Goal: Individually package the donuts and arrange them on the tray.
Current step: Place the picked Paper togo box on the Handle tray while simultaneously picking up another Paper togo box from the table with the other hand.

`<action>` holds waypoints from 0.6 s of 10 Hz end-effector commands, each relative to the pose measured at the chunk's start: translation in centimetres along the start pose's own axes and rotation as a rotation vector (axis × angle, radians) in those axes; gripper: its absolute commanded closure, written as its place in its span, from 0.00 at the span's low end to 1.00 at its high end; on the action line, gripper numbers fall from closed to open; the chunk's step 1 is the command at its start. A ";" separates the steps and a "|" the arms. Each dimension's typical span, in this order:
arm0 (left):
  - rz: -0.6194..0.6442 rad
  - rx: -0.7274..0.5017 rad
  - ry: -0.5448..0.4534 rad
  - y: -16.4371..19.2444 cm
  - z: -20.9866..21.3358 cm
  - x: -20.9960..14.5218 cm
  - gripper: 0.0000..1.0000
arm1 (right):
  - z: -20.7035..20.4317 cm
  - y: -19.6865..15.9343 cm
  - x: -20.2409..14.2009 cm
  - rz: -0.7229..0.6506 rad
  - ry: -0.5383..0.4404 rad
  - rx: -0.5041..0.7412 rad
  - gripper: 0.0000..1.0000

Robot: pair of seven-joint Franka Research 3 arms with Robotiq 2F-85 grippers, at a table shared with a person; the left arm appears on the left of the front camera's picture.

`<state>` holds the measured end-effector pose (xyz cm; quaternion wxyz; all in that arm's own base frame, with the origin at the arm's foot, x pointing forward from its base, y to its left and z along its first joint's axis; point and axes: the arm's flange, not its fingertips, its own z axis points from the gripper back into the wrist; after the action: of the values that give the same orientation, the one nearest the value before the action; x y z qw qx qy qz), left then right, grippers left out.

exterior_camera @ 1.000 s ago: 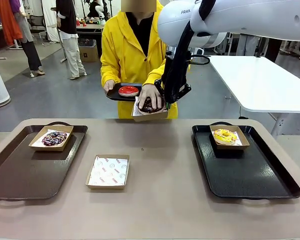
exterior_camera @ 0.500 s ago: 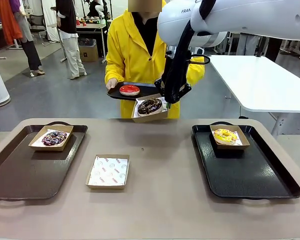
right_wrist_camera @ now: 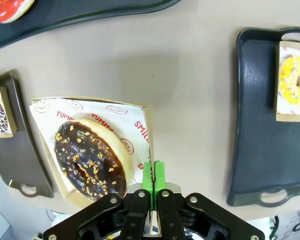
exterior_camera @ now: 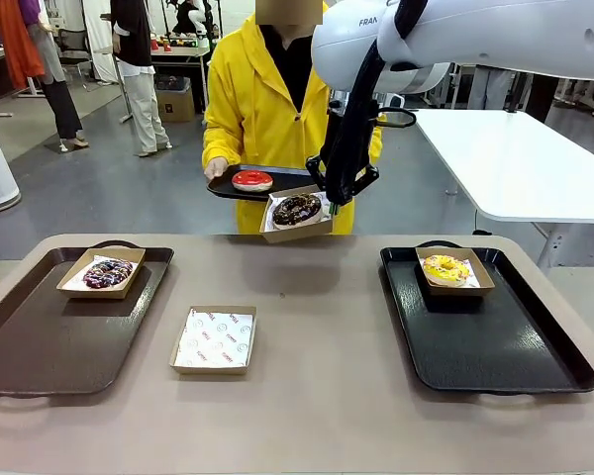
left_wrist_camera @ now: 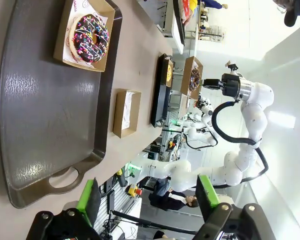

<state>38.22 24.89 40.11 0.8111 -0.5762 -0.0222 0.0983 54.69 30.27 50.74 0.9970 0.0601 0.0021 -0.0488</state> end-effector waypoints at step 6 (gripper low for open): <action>-0.103 0.166 0.085 -7.2 -2.3 -0.5 0.00 | 4.6 -6.8 -3.4 0.085 -0.002 -0.008 0.99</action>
<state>38.77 22.23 43.72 0.8379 -0.5430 -0.0142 0.0533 53.17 26.83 53.47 0.9986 0.0485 -0.0005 -0.0194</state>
